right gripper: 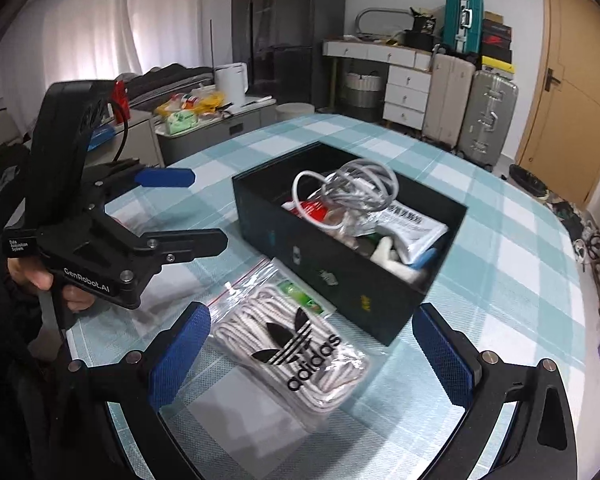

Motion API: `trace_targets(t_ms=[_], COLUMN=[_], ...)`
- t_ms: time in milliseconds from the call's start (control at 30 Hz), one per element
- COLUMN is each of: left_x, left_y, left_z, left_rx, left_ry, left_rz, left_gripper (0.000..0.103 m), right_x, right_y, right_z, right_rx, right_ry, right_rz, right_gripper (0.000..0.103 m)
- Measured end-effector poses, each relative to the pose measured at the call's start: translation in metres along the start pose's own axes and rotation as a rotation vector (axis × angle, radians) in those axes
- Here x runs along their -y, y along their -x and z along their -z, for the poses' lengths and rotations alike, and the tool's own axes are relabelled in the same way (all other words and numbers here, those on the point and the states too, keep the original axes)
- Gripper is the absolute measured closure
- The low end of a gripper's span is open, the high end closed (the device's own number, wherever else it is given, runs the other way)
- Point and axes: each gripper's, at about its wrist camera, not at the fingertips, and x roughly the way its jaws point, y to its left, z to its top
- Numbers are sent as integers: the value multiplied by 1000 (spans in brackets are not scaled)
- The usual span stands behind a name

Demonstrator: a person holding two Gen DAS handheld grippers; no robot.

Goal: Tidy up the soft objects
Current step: 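Move the right gripper to the adidas lace bag while the left approaches the green packet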

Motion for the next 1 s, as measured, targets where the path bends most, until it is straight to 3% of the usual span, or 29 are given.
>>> trace_targets(t_ms=[433, 1000], left_x=[-5, -6], left_y=[0, 0], left_z=[11, 10], left_rx=[-32, -42], left_ry=[32, 24], left_rz=[14, 16], left_gripper=[0, 0], right_x=[-12, -16], right_y=[-26, -56], right_z=[11, 5], right_rx=[-77, -127], right_ry=[55, 49], right_rz=[-62, -41], right_gripper=[1, 1])
